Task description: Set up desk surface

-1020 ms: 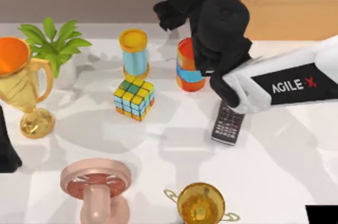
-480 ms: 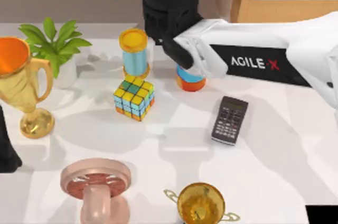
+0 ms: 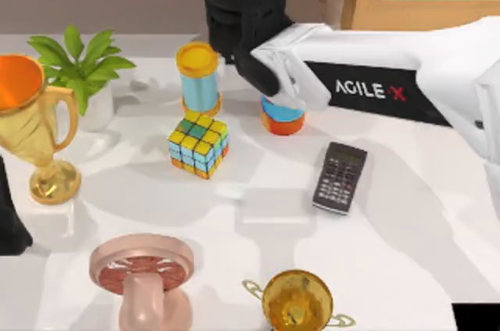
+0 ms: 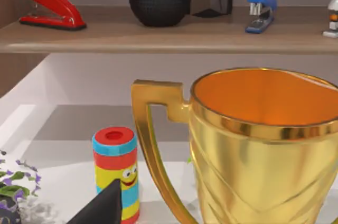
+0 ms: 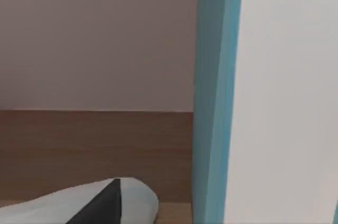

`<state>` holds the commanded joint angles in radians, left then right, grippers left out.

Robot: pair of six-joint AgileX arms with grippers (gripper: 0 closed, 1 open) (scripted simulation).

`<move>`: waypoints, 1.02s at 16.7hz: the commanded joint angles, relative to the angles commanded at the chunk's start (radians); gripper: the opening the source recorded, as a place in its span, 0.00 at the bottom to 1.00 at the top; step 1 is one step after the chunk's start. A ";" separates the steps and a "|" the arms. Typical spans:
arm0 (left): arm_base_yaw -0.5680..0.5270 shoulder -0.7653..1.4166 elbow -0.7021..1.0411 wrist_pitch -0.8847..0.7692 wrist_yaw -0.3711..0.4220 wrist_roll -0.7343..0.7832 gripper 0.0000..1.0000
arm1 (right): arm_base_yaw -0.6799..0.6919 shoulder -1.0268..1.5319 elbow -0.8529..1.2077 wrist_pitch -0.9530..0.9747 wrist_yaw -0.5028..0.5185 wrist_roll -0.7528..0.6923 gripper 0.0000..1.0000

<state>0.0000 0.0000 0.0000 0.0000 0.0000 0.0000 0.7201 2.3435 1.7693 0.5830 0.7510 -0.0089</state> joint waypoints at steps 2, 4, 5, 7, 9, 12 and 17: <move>0.000 0.000 0.000 0.000 0.000 0.000 1.00 | -0.005 0.012 0.017 -0.008 -0.002 0.001 1.00; 0.000 0.000 0.000 0.000 0.000 0.000 1.00 | -0.014 0.036 0.058 -0.025 -0.010 0.001 1.00; 0.000 0.000 0.000 0.000 0.000 0.000 1.00 | -0.019 0.048 0.080 -0.035 -0.016 0.001 1.00; 0.000 0.000 0.000 0.000 0.000 0.000 1.00 | -0.027 0.065 0.111 -0.049 -0.023 0.001 1.00; 0.000 0.000 0.000 0.000 0.000 0.000 1.00 | -0.028 0.067 0.113 -0.050 -0.024 0.000 1.00; 0.000 0.000 0.000 0.000 0.000 0.000 1.00 | -0.028 0.067 0.113 -0.050 -0.024 0.000 0.85; 0.000 0.000 0.000 0.000 0.000 0.000 1.00 | -0.028 0.067 0.113 -0.050 -0.024 0.000 0.47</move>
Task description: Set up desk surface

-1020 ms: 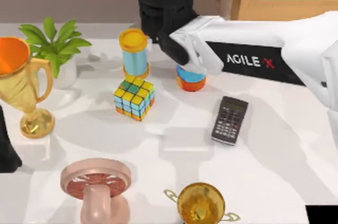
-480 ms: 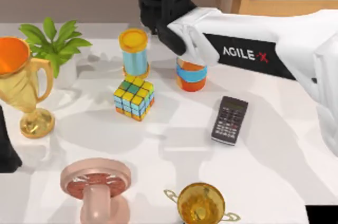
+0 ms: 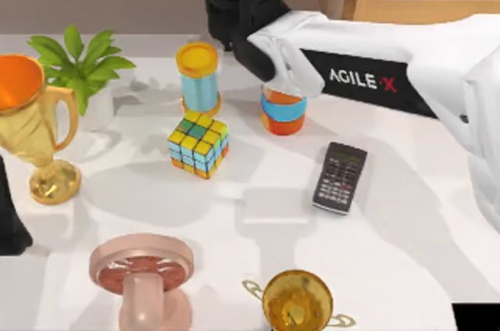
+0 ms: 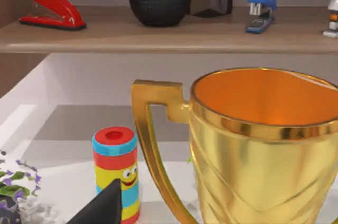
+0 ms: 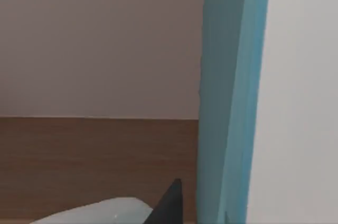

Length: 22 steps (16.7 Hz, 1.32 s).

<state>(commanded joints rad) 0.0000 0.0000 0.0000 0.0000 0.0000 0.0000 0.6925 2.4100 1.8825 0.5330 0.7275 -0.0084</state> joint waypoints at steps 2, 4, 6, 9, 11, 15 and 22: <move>0.000 0.000 0.000 0.000 0.000 0.000 1.00 | 0.000 0.000 0.000 0.000 0.000 0.000 0.32; 0.000 0.000 0.000 0.000 0.000 0.000 1.00 | 0.000 0.000 0.000 0.000 0.000 0.000 0.17; 0.000 0.000 0.000 0.000 0.000 0.000 1.00 | 0.000 0.000 0.000 0.000 0.000 0.000 0.02; 0.000 0.000 0.000 0.000 0.000 0.000 1.00 | 0.000 0.000 0.000 0.000 0.000 0.000 0.00; 0.000 0.000 0.000 0.000 0.000 0.000 1.00 | 0.000 0.000 0.000 0.000 0.000 0.000 0.00; 0.000 0.000 0.000 0.000 0.000 0.000 1.00 | 0.004 -0.002 0.000 0.000 0.000 0.001 0.00; 0.000 0.000 0.000 0.000 0.000 0.000 1.00 | 0.045 -0.108 -0.141 0.030 0.040 0.002 0.00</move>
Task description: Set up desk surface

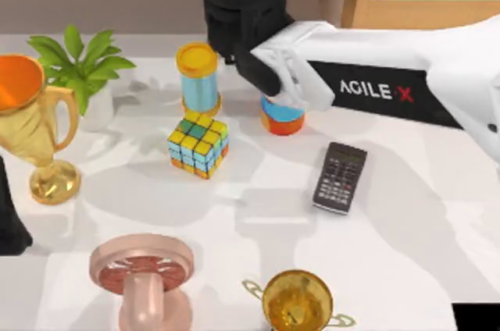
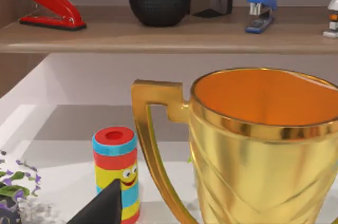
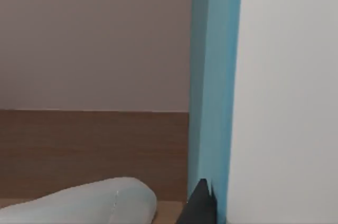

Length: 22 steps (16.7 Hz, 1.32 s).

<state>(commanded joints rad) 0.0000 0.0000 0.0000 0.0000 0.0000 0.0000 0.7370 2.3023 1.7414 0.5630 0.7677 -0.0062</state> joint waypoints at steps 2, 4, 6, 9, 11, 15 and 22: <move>0.000 0.000 0.000 0.000 0.000 0.000 1.00 | 0.011 -0.028 -0.034 0.009 0.010 0.001 0.00; 0.000 0.000 0.000 0.000 0.000 0.000 1.00 | 0.012 -0.032 -0.039 0.010 0.011 0.001 0.00; 0.000 0.000 0.000 0.000 0.000 0.000 1.00 | 0.007 -0.027 -0.035 0.008 0.009 0.003 0.00; 0.000 0.000 0.000 0.000 0.000 0.000 1.00 | 0.004 -0.044 -0.058 0.017 -0.012 0.005 0.00; 0.000 0.000 0.000 0.000 0.000 0.000 1.00 | 0.000 -0.090 -0.124 0.042 -0.072 0.016 0.00; 0.000 0.000 0.000 0.000 0.000 0.000 1.00 | -0.011 -0.241 -0.349 0.116 -0.268 0.081 0.00; 0.000 0.000 0.000 0.000 0.000 0.000 1.00 | -0.120 -0.594 -0.836 0.246 -0.645 0.331 0.00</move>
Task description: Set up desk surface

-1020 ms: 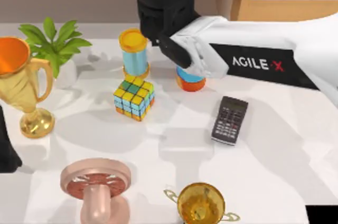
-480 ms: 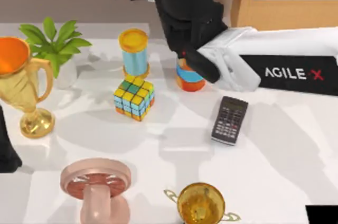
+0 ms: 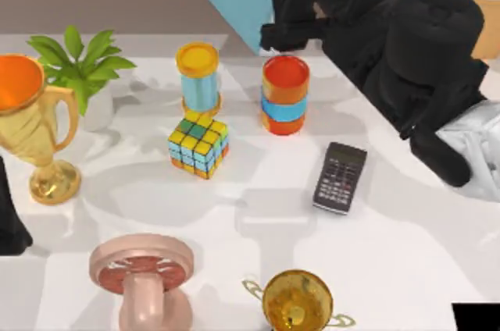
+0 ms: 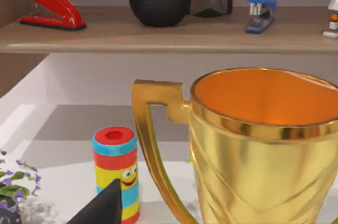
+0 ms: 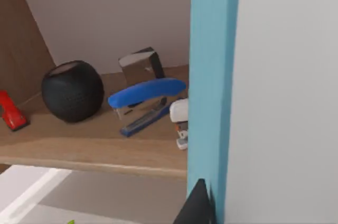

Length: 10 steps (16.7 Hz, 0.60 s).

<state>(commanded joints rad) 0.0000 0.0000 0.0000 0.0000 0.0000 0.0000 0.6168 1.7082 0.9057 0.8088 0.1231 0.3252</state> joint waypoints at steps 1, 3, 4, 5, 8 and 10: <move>0.000 0.000 0.000 0.000 0.000 0.000 1.00 | -0.030 -0.047 -0.066 0.012 -0.045 0.047 0.00; 0.000 0.000 0.000 0.000 0.000 0.000 1.00 | -0.104 -0.126 -0.186 0.027 -0.127 0.151 0.00; 0.000 0.000 0.000 0.000 0.000 0.000 1.00 | -0.146 -0.159 -0.240 0.030 -0.164 0.206 0.00; 0.000 0.000 0.000 0.000 0.000 0.000 1.00 | -0.194 -0.186 -0.287 0.031 -0.198 0.263 0.00; 0.000 0.000 0.000 0.000 0.000 0.000 1.00 | -0.351 -0.234 -0.396 0.022 -0.292 0.440 0.00; 0.000 0.000 0.000 0.000 0.000 0.000 1.00 | -0.464 -0.241 -0.436 0.008 -0.348 0.558 0.00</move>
<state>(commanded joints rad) 0.0000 0.0000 0.0000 0.0000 0.0000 0.0000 0.1526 1.4668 0.4695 0.8166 -0.2246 0.8836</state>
